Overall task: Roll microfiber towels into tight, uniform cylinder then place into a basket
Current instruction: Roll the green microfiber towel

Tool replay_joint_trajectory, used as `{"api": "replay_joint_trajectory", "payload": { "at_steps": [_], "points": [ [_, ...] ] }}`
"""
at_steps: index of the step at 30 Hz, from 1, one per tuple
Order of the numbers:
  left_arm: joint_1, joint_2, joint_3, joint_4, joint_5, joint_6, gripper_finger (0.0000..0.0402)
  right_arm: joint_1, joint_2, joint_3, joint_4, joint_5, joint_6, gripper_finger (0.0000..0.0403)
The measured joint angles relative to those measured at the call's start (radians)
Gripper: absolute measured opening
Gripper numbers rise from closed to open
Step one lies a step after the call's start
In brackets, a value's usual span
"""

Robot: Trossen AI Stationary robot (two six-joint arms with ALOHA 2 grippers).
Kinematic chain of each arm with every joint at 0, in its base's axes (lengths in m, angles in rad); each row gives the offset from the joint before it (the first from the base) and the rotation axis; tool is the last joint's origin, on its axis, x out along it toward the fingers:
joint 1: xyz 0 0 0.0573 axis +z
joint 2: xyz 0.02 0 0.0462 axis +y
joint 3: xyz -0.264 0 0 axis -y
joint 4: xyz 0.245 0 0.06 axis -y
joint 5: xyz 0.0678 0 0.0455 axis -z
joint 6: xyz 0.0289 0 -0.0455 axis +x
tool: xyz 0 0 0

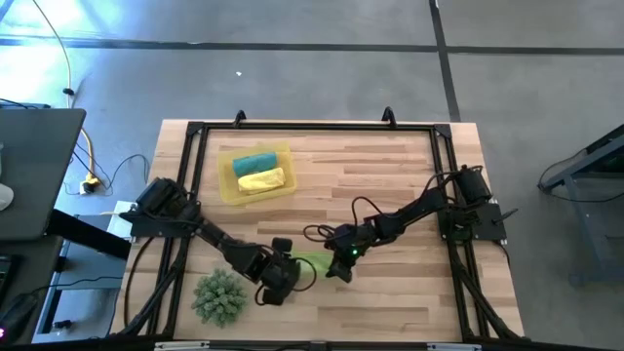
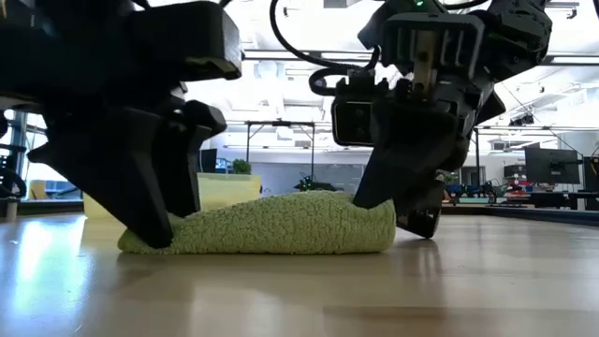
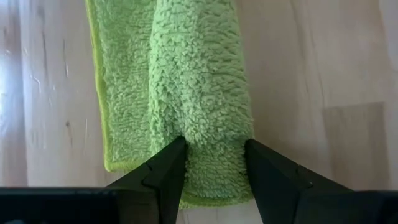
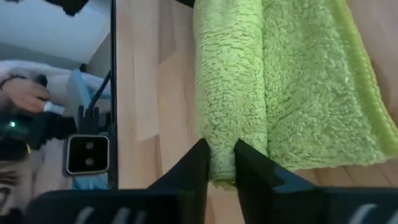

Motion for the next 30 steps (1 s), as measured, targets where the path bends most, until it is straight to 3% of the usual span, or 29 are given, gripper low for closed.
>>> {"api": "replay_joint_trajectory", "payload": {
  "at_steps": [6, 11, 18, 23, 26, 30],
  "points": [
    [0.024, 0.015, 0.001, 0.0, 0.072, -0.028, 0.0156, -0.006, -0.071, -0.01, -0.051, -0.041, -0.134, 0.0121],
    [0.038, 0.015, 0.001, 0.0, 0.092, -0.059, 0.0156, 0.018, -0.214, -0.003, -0.114, -0.049, -0.36, 0.0139],
    [0.063, 0.015, 0.001, 0.003, 0.129, -0.08, 0.0156, 0.227, -0.252, -0.003, -0.041, 0.415, -0.834, 0.0126],
    [0.076, 0.015, 0.001, 0.007, 0.138, -0.081, 0.0156, 0.315, -0.171, -0.002, 0.007, 0.713, -0.97, 0.0124],
    [0.079, 0.015, 0.001, 0.01, 0.143, -0.081, 0.0156, 0.324, -0.123, -0.002, 0.015, 0.824, -0.966, 0.0124],
    [0.081, 0.015, 0.001, 0.01, 0.164, -0.083, 0.0156, 0.31, -0.097, -0.002, 0.028, 0.852, -0.957, 0.0124]
  ]
}}
